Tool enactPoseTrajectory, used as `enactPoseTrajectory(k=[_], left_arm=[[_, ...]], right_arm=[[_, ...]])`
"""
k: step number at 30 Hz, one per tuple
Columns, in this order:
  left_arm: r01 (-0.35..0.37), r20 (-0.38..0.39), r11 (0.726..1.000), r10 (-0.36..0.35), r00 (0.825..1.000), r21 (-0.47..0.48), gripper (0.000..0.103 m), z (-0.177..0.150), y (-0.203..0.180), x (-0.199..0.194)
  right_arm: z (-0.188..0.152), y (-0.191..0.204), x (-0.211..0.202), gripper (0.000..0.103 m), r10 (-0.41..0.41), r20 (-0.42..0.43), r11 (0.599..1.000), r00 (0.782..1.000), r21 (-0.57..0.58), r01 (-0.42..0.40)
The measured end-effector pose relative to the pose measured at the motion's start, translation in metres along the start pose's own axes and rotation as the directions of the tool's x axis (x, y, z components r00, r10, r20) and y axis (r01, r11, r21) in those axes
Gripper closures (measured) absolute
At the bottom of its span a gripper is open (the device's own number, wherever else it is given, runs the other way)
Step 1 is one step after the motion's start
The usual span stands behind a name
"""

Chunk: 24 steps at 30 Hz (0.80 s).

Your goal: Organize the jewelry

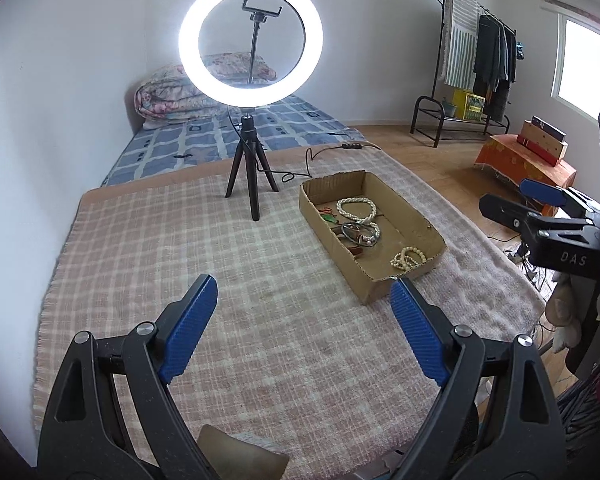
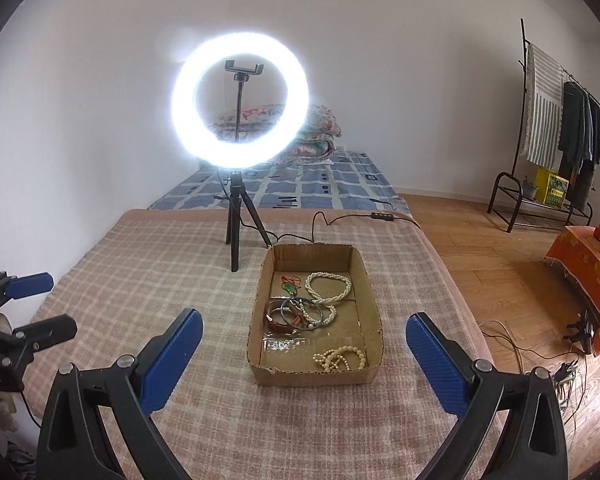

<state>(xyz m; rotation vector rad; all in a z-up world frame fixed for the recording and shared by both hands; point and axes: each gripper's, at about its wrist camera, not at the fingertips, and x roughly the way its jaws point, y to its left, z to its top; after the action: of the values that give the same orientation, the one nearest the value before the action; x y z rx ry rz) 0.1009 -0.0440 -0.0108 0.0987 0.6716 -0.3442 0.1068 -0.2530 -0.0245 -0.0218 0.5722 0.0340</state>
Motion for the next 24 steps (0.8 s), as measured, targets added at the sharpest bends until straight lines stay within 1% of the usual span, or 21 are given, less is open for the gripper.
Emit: enactPoseTrajectory(k=[1, 2, 5, 9, 14, 24], left_arm=[[-0.010, 0.006, 1.000, 0.010, 1.000, 0.010, 0.002, -0.001, -0.002, -0.001], [-0.018, 0.012, 1.000, 0.018, 1.000, 0.017, 0.000, -0.002, -0.003, -0.002], [-0.036, 0.027, 0.999, 0.035, 0.999, 0.032, 0.000, -0.005, -0.005, -0.004], [-0.039, 0.006, 0.999, 0.039, 0.999, 0.029, 0.000, -0.006, -0.003, -0.004], [-0.063, -0.002, 0.997, 0.064, 0.998, 0.043, 0.000, -0.009, -0.003, -0.003], [-0.064, -0.002, 0.997, 0.064, 0.998, 0.039, 0.000, -0.010, 0.000, -0.004]], right_arm=[[0.000, 0.000, -0.001, 0.000, -0.001, 0.003, 1.000, 1.000, 0.002, 0.001], [0.000, -0.001, -0.001, 0.000, -0.003, 0.006, 1.000, 1.000, 0.005, 0.003], [0.001, -0.001, -0.002, 0.000, -0.003, 0.012, 1.000, 1.000, 0.007, 0.003], [0.000, 0.001, -0.001, 0.000, -0.003, 0.013, 1.000, 1.000, 0.011, 0.002], [-0.002, 0.007, 0.004, 0.000, -0.004, 0.005, 1.000, 1.000, -0.001, 0.004], [-0.003, 0.008, 0.004, 0.000, -0.003, 0.000, 1.000, 1.000, 0.000, 0.003]])
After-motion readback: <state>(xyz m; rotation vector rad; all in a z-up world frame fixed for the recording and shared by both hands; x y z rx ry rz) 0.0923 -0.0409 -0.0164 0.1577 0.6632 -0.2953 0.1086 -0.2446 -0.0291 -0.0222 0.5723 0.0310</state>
